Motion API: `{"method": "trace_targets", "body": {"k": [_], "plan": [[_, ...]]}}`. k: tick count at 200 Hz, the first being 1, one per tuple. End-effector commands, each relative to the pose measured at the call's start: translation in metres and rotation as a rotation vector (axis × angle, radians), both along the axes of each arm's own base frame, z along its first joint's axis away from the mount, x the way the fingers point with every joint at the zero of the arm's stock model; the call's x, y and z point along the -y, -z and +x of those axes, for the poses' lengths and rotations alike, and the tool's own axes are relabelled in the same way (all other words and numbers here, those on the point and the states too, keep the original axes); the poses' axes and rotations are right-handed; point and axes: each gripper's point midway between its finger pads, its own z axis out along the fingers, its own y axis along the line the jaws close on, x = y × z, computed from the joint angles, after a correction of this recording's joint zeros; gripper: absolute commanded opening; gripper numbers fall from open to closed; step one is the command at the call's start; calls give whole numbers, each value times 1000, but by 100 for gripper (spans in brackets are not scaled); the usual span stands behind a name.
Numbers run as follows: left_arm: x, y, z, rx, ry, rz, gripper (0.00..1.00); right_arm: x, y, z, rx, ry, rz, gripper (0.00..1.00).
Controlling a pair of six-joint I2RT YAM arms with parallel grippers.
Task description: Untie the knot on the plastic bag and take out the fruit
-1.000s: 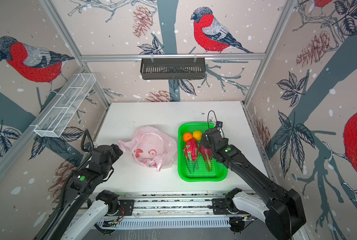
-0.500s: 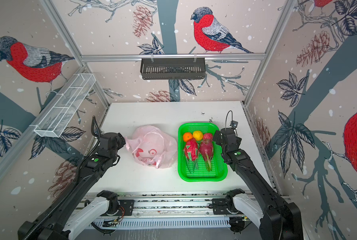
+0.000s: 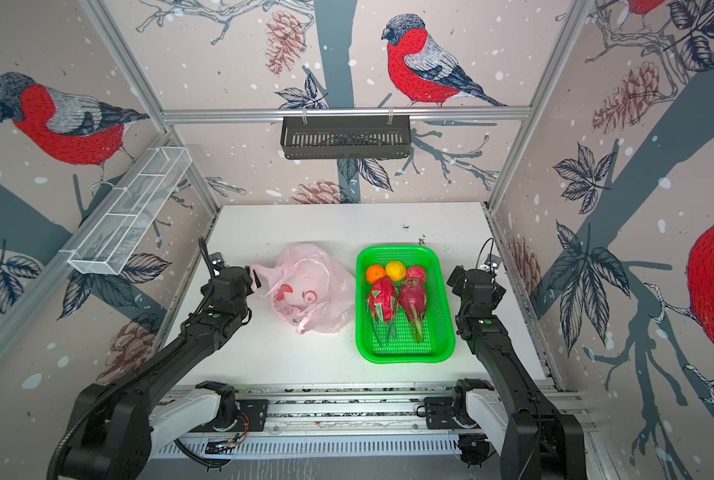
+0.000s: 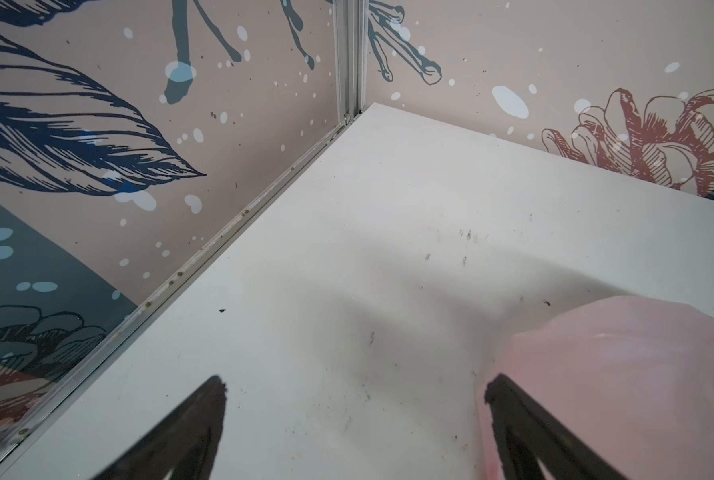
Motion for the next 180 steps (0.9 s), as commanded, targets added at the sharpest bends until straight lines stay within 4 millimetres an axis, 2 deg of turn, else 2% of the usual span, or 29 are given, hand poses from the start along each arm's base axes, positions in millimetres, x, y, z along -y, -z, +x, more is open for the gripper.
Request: {"method": "trace_targets", "body": {"k": [1, 33, 82, 119, 180], "plan": [[-4, -23, 10, 143, -9, 52, 97, 6, -15, 4, 99, 9, -57, 99], [-2, -13, 10, 188, 17, 76, 97, 12, -7, 2, 126, 37, -88, 99], [-4, 5, 7, 213, 26, 114, 97, 10, 0, 11, 152, 16, -110, 99], [-8, -2, 2, 265, 11, 151, 98, 8, 4, 10, 162, 5, -133, 99], [-3, -13, -2, 342, 54, 203, 98, -1, 5, 8, 208, -42, -167, 99]]}}
